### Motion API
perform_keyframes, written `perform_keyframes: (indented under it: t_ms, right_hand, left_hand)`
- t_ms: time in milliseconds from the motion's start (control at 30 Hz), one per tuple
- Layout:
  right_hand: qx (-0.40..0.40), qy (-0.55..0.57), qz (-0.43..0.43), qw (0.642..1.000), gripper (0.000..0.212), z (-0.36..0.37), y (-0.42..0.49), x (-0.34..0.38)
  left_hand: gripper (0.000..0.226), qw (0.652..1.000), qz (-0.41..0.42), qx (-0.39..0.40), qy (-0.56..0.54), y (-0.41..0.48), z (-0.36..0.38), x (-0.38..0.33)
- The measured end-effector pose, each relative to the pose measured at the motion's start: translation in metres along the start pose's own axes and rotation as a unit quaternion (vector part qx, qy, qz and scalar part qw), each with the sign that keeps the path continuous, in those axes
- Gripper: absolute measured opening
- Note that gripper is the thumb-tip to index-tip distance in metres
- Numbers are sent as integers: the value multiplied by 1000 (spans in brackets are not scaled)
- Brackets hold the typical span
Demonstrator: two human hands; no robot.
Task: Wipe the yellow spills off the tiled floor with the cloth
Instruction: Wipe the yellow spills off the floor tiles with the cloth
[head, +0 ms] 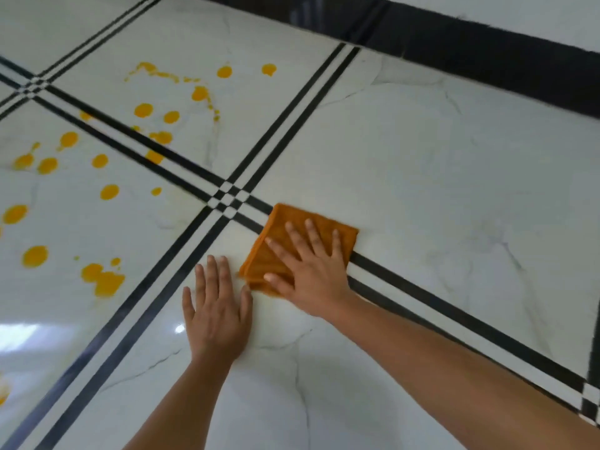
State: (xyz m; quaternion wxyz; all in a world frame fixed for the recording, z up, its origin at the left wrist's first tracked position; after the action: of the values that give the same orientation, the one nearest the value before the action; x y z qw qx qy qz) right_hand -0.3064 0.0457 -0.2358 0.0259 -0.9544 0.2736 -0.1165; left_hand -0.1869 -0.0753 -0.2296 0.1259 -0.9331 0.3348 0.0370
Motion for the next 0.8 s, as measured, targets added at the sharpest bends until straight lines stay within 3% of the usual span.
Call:
perform_keyframes:
  t_ms: [67,167,333,467,600,800]
  right_hand:
    - [18,-2,-22,1000,66,-2,22,7]
    - [14,28,89,996,63,0,32,36]
    - [41,-5,-134,990,63,22,18,146]
    - [63,31,11,998,60,17,83,151]
    - [85,-12,-63,994,65,23,72,178]
    - [95,33,52,994,86,10,157,191]
  left_hand:
    - [77,1000,-17,-10,-16,-6,-2,21]
    - [77,998,-53,-21,-9,-18,-9,68]
    - [78,994,-98,-23,-35,-30,-20,134]
    - [77,992,-116,-30,-31,-33,-22,177]
    - [77,990,-129,-39,-45,-20,-30,215]
    - [80,990,-122,-57,-41,20,-39,254]
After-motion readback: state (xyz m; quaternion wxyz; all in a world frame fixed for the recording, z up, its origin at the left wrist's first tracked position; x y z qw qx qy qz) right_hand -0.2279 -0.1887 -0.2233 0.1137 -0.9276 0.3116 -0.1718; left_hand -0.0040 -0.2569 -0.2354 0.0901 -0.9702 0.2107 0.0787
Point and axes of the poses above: each hand's wrist, its own y-axis towards the middle knuckle, its own z-axis out of the palm, x = y × z, the point moved 3 cm from there along y, towards the middle knuckle, and after that the axes turned 13 degrees about -z, right-handed, at the moved point
